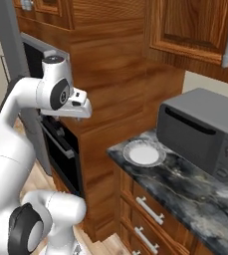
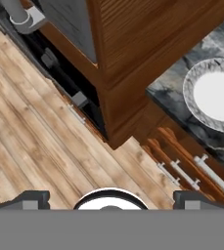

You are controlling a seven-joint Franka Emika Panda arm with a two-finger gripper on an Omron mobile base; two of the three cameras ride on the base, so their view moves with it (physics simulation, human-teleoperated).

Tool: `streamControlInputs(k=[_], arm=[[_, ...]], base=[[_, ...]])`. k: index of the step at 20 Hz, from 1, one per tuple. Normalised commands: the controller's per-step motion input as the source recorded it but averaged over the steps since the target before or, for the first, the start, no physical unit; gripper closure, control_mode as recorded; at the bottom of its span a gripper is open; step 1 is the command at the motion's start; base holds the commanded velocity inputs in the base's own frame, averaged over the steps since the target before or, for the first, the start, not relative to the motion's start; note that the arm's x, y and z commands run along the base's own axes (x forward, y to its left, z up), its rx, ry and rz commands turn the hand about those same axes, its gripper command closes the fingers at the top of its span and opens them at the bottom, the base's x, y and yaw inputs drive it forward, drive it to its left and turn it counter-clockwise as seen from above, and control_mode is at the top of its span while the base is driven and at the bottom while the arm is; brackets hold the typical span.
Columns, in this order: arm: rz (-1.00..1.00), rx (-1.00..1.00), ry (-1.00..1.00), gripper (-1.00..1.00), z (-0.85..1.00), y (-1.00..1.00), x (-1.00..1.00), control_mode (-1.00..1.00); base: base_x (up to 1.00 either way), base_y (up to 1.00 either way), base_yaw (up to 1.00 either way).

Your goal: Take the baked cake out of the oven and place it on the plate for cooling. Then close the oven door.

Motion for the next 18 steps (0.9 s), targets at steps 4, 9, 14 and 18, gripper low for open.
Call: streamControlInputs(k=[4, 9, 14, 18], arm=[[0.0, 0.0, 0.0, -1.0, 0.0, 0.0, 0.0, 1.0], [0.0, 0.0, 0.0, -1.0, 0.0, 0.0, 0.0, 1.0], [0.16, 0.01, -0.18, -1.0, -0.01, -0.28, -0.22, -1.0], [0.1, -0.11, -0.15, -1.0, -0.1, 0.04, -0.28, -1.0]], base=[[-0.24, -0.62, 0.29], [-0.17, -0.53, 0.25], [0.0, 0.0, 0.0], [0.0, 0.0, 0.0]])
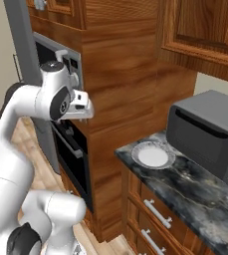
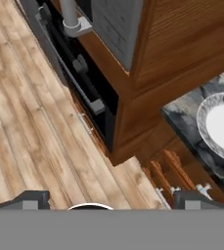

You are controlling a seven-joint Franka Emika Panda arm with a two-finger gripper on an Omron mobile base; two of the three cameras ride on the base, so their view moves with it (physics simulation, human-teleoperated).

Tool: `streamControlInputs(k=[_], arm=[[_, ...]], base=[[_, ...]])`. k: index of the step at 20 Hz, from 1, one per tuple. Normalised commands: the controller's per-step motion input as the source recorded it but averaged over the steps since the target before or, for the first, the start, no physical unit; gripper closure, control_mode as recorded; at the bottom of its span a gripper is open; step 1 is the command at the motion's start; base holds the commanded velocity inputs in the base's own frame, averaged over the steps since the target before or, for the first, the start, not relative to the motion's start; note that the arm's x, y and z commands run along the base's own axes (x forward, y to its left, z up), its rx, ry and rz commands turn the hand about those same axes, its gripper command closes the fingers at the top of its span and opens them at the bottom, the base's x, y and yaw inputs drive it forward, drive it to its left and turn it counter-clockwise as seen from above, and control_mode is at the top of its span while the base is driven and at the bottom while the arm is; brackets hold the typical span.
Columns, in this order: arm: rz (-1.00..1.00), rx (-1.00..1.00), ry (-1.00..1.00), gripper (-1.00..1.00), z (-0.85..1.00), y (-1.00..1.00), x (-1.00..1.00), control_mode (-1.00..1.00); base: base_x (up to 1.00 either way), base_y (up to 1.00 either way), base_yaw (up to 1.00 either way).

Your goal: Take the baked cake out of the oven and place it on the plate for cooling. Then close the oven door.

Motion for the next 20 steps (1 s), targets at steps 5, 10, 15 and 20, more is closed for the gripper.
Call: streamControlInputs(k=[5, 10, 15, 20], arm=[[0.06, -0.19, -0.16, -1.0, -0.17, 0.42, -0.32, -1.0], [0.0, -0.31, -0.01, -1.0, -0.18, 0.89, -0.08, -1.0], [0.03, -0.31, 0.0, -1.0, -0.23, 0.84, 0.0, -1.0], [0.15, -0.17, 0.0, -1.0, -0.32, 0.51, 0.03, -1.0]], base=[[0.0, 0.0, 0.0], [0.0, 0.0, 0.0], [0.0, 0.0, 0.0], [0.0, 0.0, 0.0]])
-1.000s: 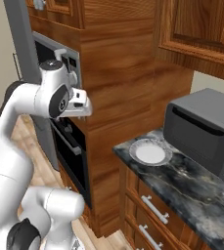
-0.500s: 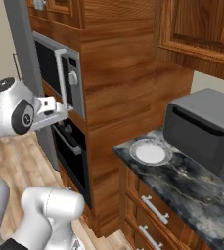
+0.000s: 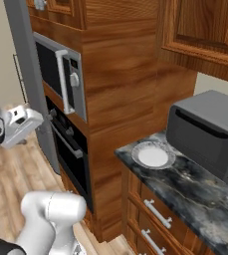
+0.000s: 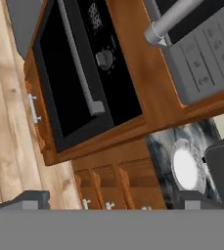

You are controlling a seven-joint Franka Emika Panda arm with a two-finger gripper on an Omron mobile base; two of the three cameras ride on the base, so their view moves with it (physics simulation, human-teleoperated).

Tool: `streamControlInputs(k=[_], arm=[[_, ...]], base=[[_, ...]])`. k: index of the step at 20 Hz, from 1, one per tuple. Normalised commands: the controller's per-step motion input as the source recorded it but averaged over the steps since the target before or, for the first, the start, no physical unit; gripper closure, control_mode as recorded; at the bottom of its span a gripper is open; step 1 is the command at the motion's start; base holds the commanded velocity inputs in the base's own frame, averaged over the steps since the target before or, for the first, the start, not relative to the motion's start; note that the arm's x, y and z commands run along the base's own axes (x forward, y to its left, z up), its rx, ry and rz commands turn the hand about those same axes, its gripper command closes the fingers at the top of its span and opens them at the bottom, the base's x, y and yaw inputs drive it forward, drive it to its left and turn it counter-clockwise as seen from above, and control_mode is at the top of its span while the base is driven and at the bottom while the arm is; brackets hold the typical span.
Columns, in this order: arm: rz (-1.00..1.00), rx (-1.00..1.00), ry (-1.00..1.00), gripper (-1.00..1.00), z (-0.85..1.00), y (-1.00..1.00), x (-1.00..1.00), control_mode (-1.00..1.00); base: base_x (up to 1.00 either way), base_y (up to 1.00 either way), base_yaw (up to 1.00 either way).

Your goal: Take the baked cake out of the oven and place it on the plate for cooling. Then close the oven door.

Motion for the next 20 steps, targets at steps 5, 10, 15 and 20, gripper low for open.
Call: streamControlInputs(k=[5, 10, 15, 20], arm=[[0.15, -0.16, 0.01, -1.0, -0.4, 0.49, 0.27, -1.0], [0.1, -0.13, 0.0, -1.0, -0.38, 0.25, 0.38, -1.0], [0.0, -0.09, 0.0, -1.0, -0.4, 0.0, 0.25, -1.0], [0.0, -0.07, 0.0, -1.0, -0.37, 0.0, 0.17, -1.0]], base=[[0.0, 0.0, 0.0], [0.0, 0.0, 0.0], [0.0, 0.0, 0.0], [0.0, 0.0, 0.0]])
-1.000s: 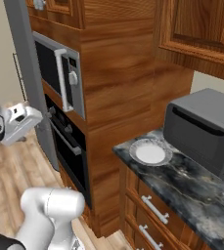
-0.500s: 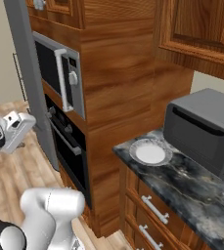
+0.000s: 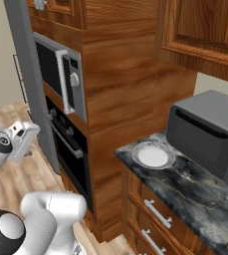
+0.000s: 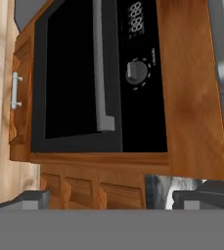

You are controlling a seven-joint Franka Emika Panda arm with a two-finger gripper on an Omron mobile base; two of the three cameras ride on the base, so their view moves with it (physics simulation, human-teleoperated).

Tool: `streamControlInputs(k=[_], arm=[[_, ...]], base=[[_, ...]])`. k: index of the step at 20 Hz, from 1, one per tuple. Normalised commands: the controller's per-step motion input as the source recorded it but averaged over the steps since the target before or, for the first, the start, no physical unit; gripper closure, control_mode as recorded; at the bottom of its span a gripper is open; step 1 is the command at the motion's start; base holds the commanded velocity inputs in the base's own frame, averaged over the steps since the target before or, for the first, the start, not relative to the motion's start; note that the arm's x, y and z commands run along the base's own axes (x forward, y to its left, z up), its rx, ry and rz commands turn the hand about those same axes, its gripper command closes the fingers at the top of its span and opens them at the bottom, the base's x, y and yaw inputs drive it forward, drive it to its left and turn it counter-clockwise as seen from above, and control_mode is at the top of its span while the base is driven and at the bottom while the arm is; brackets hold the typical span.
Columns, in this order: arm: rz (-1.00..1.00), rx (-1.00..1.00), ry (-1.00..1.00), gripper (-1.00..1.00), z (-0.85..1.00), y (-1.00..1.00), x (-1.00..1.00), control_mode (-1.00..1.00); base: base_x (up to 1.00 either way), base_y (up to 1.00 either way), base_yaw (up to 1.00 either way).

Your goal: Take the baked cake out of the oven and place it on the plate for cooling. Then close the oven door.

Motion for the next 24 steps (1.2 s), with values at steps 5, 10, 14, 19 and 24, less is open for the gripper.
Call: streamControlInputs(k=[5, 10, 14, 19, 24], arm=[[0.0, -0.03, 0.0, -1.0, -0.21, 0.0, 0.27, -1.0], [0.0, -0.02, -0.01, -1.0, -0.23, 0.0, 0.3, -1.0], [0.0, 0.0, -0.01, -1.0, -0.2, 0.0, 0.25, -1.0], [0.0, 0.0, -0.03, -1.0, -0.12, -0.02, 0.28, -1.0], [0.0, 0.0, -0.01, -1.0, -0.11, -0.13, 0.14, -1.0]], base=[[0.0, 0.0, 0.0], [0.0, 0.0, 0.0], [0.0, 0.0, 0.0], [0.0, 0.0, 0.0], [0.0, 0.0, 0.0]])
